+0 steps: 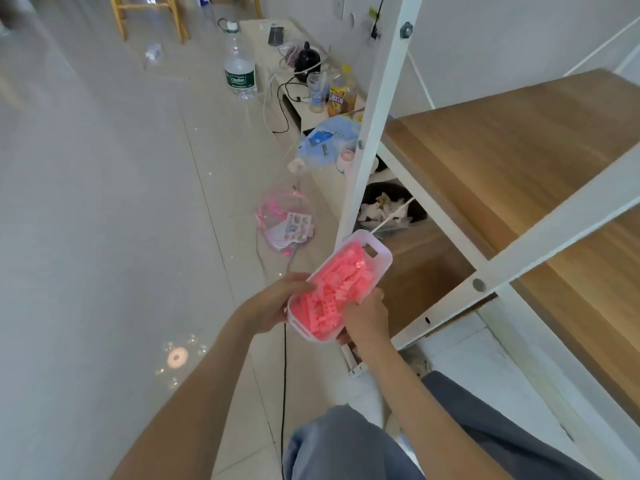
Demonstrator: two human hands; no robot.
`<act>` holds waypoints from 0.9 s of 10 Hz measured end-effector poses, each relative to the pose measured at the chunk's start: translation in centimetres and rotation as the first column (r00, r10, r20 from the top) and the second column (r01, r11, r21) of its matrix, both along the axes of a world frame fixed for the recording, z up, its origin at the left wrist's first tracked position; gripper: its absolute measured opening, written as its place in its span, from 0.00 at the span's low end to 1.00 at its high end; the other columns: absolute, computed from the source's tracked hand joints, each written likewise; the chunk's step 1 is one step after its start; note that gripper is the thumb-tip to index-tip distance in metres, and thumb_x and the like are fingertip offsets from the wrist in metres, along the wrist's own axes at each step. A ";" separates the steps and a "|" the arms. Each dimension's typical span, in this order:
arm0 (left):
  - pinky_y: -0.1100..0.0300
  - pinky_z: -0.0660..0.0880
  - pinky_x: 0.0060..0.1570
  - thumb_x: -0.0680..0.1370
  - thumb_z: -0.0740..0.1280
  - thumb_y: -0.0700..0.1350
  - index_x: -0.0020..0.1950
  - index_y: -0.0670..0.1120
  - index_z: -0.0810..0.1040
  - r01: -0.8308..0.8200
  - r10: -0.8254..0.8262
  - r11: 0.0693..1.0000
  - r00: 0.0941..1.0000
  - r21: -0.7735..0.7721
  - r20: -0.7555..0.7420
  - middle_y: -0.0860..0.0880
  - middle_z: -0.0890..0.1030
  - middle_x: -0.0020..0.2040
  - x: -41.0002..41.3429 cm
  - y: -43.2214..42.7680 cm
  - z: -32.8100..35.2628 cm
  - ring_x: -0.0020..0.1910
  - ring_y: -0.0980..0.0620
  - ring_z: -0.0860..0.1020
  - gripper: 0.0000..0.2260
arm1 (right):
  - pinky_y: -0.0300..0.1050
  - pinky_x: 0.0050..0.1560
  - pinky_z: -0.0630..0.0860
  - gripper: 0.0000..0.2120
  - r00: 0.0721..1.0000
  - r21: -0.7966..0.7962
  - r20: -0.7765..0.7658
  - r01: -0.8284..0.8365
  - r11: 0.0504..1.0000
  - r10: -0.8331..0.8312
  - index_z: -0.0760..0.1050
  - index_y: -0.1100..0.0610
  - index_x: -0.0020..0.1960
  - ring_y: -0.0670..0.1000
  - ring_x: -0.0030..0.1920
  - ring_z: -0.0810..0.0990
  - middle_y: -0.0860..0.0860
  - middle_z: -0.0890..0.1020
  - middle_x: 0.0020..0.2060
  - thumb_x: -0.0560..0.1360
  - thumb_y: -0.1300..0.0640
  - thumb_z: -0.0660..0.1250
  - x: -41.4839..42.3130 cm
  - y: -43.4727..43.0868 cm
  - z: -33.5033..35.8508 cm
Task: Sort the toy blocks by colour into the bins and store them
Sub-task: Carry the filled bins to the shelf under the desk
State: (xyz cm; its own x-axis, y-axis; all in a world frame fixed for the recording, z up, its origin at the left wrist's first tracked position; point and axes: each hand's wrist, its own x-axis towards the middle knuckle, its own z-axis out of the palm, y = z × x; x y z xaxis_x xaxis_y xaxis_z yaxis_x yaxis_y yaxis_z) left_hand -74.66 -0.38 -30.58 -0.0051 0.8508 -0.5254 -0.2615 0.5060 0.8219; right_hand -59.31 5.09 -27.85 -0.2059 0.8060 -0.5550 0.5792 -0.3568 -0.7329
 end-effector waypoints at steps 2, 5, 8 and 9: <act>0.43 0.75 0.59 0.77 0.67 0.46 0.65 0.45 0.67 -0.166 0.160 0.986 0.978 -0.035 -0.132 0.41 0.77 0.58 0.6 1.7 -4.1 0.54 0.42 0.79 0.19 | 0.46 0.30 0.81 0.20 0.984 -0.008 -0.021 0.175 0.985 -0.175 0.59 0.53 0.66 0.52 0.32 0.81 0.50 0.76 0.39 0.78 0.50 0.61 -0.2 1.1 -2.4; 0.58 0.72 0.46 0.79 0.61 0.57 0.53 0.45 0.65 -0.275 0.251 0.957 0.943 -0.090 -0.218 0.48 0.73 0.45 5.4 4.3 -6.5 0.43 0.51 0.73 0.16 | 0.59 0.65 0.69 0.33 0.984 0.378 0.075 0.124 0.917 -0.164 0.50 0.52 0.74 0.56 0.70 0.62 0.54 0.62 0.71 0.75 0.58 0.64 -1.0 1.6 -4.0; 0.55 0.74 0.51 0.83 0.55 0.44 0.56 0.34 0.74 -0.135 0.135 0.991 0.991 0.015 0.003 0.42 0.78 0.46 9.2 3.7 -3.9 0.46 0.47 0.77 0.15 | 0.51 0.60 0.70 0.19 0.985 0.363 -0.161 0.111 0.925 -0.055 0.62 0.56 0.70 0.57 0.61 0.72 0.56 0.72 0.62 0.79 0.56 0.57 0.1 -0.9 -3.2; 0.60 0.76 0.46 0.81 0.56 0.42 0.57 0.40 0.76 -0.103 0.101 0.995 0.985 -0.004 -0.143 0.45 0.81 0.48 9.5 2.9 -3.9 0.46 0.50 0.79 0.12 | 0.46 0.55 0.73 0.16 0.986 0.391 -0.166 0.039 0.919 0.029 0.65 0.51 0.67 0.50 0.55 0.74 0.48 0.74 0.56 0.79 0.57 0.58 1.3 -2.0 -2.8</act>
